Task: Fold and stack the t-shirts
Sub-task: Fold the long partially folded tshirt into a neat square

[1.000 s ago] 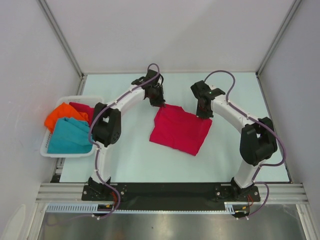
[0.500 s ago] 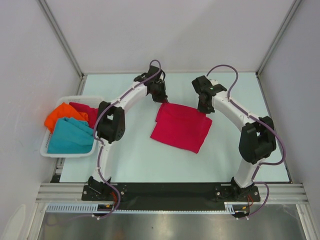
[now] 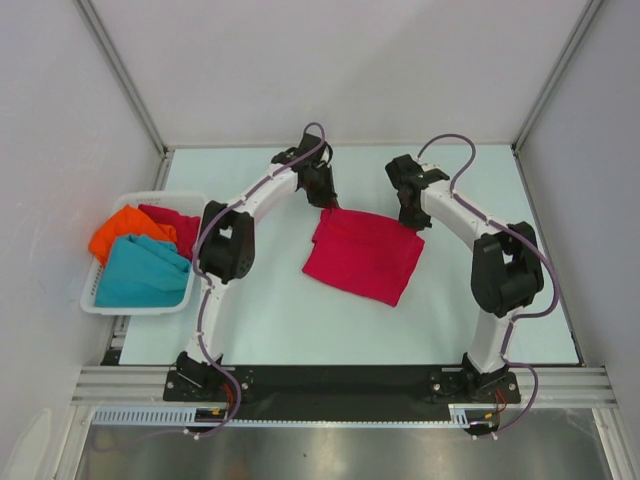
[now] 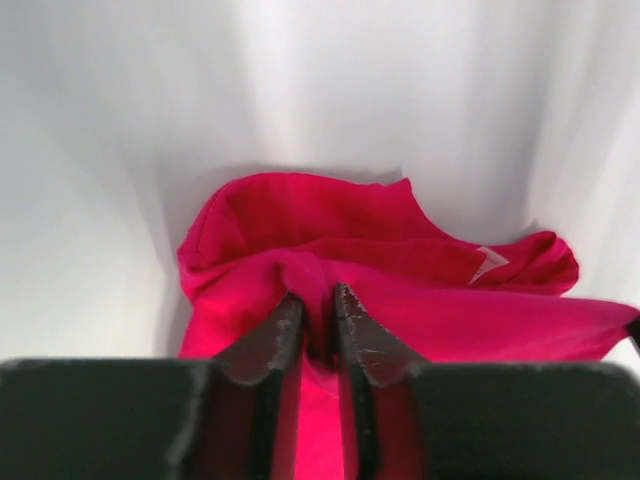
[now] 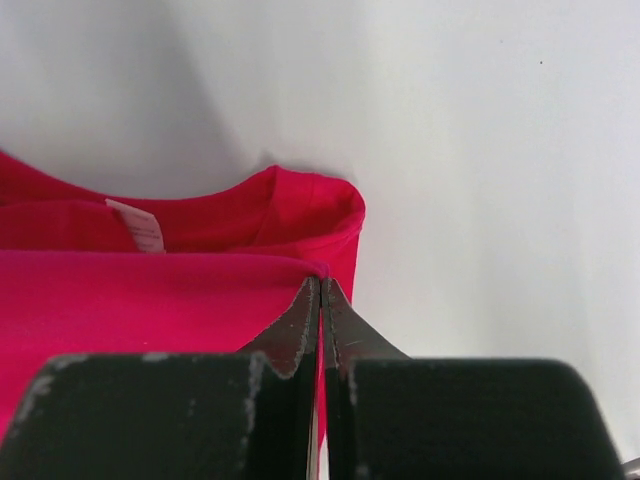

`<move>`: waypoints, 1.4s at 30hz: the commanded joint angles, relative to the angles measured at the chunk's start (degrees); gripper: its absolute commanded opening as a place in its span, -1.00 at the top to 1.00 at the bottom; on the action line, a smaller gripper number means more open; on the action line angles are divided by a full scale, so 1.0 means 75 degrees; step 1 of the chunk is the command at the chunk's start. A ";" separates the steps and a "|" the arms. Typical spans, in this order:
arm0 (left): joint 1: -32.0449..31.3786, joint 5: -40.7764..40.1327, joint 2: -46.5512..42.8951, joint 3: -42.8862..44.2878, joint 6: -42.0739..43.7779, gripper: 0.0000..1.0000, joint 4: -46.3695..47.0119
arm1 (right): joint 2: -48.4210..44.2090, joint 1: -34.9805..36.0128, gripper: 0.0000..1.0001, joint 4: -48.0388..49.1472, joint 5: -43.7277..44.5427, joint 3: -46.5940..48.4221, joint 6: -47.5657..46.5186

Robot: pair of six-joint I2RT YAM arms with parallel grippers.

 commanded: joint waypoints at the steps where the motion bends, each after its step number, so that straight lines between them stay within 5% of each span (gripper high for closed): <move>1: 0.0164 0.0069 0.0046 0.0260 0.0269 0.34 0.0007 | 0.0301 -0.0149 0.89 0.0042 0.0445 0.0139 0.0162; 3: 0.0211 -0.0059 -0.0035 0.0144 0.0304 -0.15 -0.0016 | 0.0360 -0.0149 0.51 0.0066 0.0421 0.0150 0.0162; 6: 0.0293 -0.0130 -0.0153 0.0003 0.0397 -0.51 -0.0016 | 0.0419 -0.0161 0.45 0.0054 0.0491 0.0220 0.0186; 8: 0.0363 -0.0223 -0.0282 -0.0033 0.0398 -0.56 -0.0039 | 0.0419 -0.0173 0.44 0.0054 0.0538 0.0291 0.0162; 9: 0.0387 -0.0247 -0.0329 -0.0114 0.0421 -0.87 -0.0051 | 0.0408 -0.0173 0.39 0.0043 0.0550 0.0303 0.0162; 19: 0.0457 -0.0329 -0.1476 -0.1344 0.0398 -0.89 0.0101 | 0.0045 -0.0080 0.39 -0.0157 0.0386 0.0525 0.0080; 34: 0.0387 -0.1056 -0.3702 -0.3641 0.0328 -0.90 0.0511 | -0.1115 0.1736 0.39 -0.0660 -0.0001 -0.0704 0.0771; 42: -0.0140 -0.1126 -0.4864 -0.5925 -0.0036 -0.90 0.1518 | -0.1386 0.2651 0.40 -0.0299 -0.0376 -0.1958 0.1438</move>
